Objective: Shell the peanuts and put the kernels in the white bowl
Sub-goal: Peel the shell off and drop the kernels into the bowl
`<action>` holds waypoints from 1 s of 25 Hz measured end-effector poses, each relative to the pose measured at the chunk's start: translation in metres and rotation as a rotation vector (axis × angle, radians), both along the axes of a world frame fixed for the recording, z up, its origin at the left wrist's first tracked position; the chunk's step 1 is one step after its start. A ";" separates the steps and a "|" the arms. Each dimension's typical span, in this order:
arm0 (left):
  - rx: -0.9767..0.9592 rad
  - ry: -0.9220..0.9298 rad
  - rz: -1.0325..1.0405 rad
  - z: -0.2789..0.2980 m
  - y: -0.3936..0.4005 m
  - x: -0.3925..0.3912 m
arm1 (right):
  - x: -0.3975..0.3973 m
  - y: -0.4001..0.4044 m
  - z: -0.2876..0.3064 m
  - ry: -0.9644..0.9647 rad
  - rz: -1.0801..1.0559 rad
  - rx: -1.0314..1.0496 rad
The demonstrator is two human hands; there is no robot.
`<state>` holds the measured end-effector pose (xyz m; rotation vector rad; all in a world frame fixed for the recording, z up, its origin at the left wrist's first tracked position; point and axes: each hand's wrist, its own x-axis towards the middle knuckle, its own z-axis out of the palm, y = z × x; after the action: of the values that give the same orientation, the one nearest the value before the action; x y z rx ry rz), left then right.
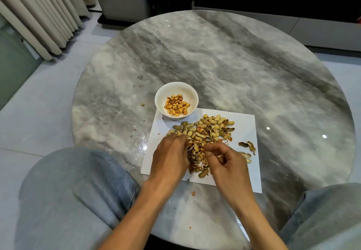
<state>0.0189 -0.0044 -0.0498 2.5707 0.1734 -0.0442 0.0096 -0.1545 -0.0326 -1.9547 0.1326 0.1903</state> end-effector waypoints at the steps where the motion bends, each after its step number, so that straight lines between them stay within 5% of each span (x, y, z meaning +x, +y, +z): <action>1: -0.006 -0.005 0.006 -0.003 0.000 0.002 | 0.000 -0.001 -0.001 0.001 0.003 -0.001; 6: -0.189 -0.014 0.152 0.002 -0.002 0.004 | 0.000 -0.002 0.000 0.020 0.004 0.047; 11: -0.816 0.132 0.408 0.028 0.002 -0.007 | 0.001 0.000 0.000 0.057 -0.083 0.164; 14: -1.029 0.224 0.430 0.033 -0.004 -0.012 | 0.001 0.003 0.003 0.065 -0.078 0.227; 25: -1.271 0.183 0.324 0.035 -0.017 -0.014 | 0.004 0.007 0.012 0.167 -0.150 0.523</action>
<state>0.0048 -0.0218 -0.0148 1.2527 0.4509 -0.1954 0.0140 -0.1477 -0.0205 -1.4014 0.3062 0.2603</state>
